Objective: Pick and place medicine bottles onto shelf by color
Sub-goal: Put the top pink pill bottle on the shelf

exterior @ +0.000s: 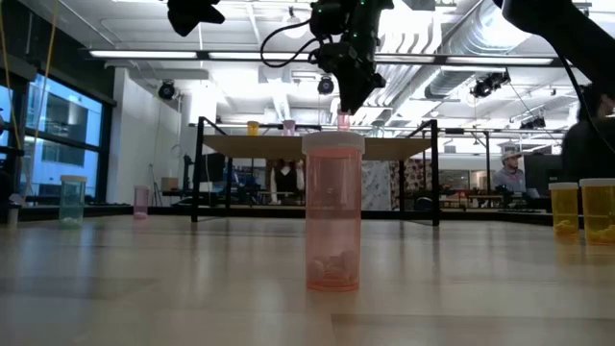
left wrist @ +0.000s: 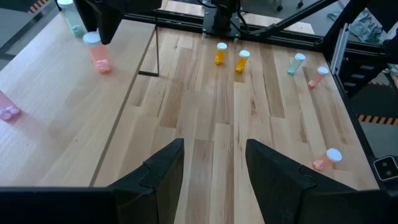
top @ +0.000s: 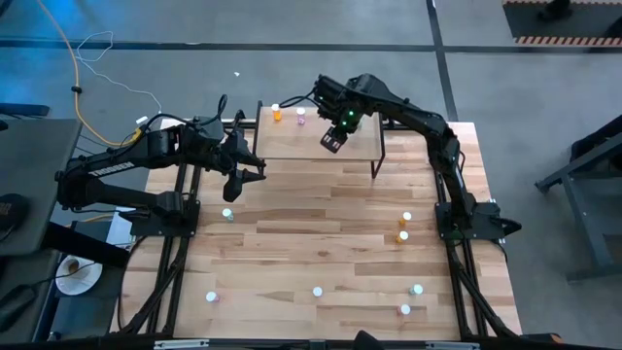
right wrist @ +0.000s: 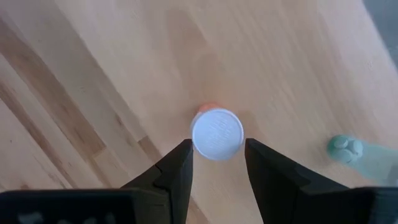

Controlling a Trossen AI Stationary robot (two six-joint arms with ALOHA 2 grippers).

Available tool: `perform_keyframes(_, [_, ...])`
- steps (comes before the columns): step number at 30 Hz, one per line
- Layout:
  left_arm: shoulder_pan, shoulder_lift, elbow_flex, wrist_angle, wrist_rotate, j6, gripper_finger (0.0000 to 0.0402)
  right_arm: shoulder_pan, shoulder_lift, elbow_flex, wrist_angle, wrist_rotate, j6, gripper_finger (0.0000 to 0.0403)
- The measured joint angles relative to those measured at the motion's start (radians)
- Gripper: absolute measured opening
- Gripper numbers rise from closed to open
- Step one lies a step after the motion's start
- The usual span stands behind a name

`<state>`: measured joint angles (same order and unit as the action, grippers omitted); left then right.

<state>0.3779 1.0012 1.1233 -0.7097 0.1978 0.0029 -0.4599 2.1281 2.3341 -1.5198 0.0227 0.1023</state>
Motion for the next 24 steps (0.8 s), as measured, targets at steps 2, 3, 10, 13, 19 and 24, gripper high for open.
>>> perform_keyframes(2, [0.0,0.0,0.0,0.0,0.0,0.0,0.0163,0.0,0.0,0.0,0.001,0.011,0.002,0.0139])
perform_keyframes(3, [0.0,0.0,0.0,0.0,0.0,0.0,0.0163,0.0,0.0,0.0,0.001,0.016,0.002,0.0139])
perform_keyframes(10, [0.0,0.0,0.0,0.0,0.0,0.0,0.0163,0.0,0.0,0.0,0.005,0.027,-0.006,0.0158])
perform_keyframes(13, [0.0,0.0,0.0,0.0,0.0,0.0,0.0163,0.0,0.0,0.0,0.011,0.029,-0.006,0.0171])
perform_keyframes(19, [0.0,0.0,0.0,0.0,0.0,0.0,0.0163,0.0,0.0,0.0,0.019,0.047,-0.006,0.0179])
perform_keyframes(24, [0.0,0.0,0.0,0.0,0.0,0.0,0.0163,0.0,0.0,0.0,0.02,0.047,-0.006,0.0179])
